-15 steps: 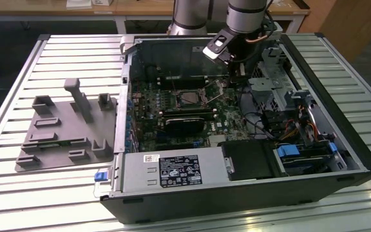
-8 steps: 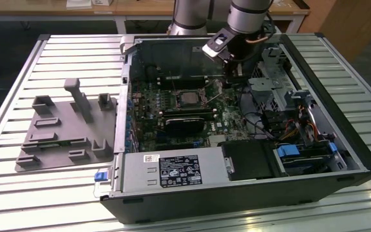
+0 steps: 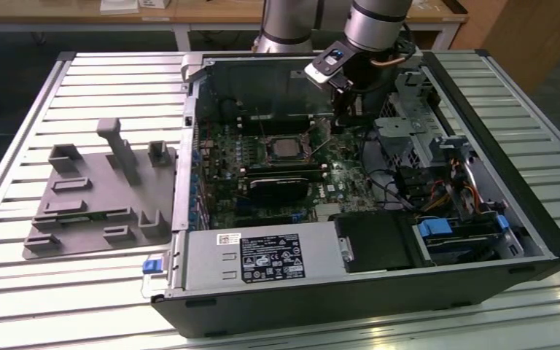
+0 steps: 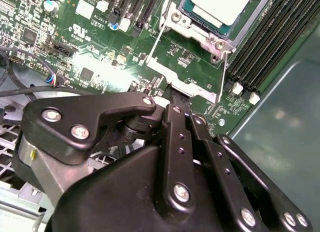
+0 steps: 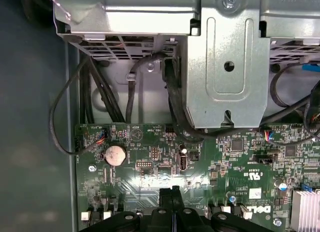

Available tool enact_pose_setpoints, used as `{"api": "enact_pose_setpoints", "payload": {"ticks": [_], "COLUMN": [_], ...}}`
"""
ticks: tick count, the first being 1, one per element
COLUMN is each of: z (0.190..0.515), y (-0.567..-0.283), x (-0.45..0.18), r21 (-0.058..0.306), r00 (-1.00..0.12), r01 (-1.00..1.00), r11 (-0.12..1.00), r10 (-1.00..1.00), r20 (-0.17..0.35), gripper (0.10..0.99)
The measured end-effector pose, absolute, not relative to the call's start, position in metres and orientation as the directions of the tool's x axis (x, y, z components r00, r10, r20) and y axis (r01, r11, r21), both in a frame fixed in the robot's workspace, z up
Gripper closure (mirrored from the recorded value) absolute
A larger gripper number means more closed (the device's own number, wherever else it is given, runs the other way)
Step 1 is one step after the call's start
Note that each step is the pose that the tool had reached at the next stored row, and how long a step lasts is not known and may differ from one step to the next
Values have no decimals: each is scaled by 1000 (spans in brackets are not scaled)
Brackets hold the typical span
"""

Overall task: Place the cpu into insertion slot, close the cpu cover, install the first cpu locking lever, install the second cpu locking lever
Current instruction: 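Close the cpu cover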

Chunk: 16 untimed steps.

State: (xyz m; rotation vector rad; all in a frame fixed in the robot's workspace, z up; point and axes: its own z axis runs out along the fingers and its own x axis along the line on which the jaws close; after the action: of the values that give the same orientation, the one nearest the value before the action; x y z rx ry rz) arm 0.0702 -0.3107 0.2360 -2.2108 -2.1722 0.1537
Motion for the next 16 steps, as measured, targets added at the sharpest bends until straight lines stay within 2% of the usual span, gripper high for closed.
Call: {"api": "enact_pose_setpoints", "payload": {"ticks": [9,16], "z": [236,236], "y": [-311,-310], "x": [66,47], "r21": [-94,-72], "r00": [15,16], "r01": [995,997], "r11": [-19,-19], "r10": [999,999], "r20": [-43,-43], "gripper": [984,984]}}
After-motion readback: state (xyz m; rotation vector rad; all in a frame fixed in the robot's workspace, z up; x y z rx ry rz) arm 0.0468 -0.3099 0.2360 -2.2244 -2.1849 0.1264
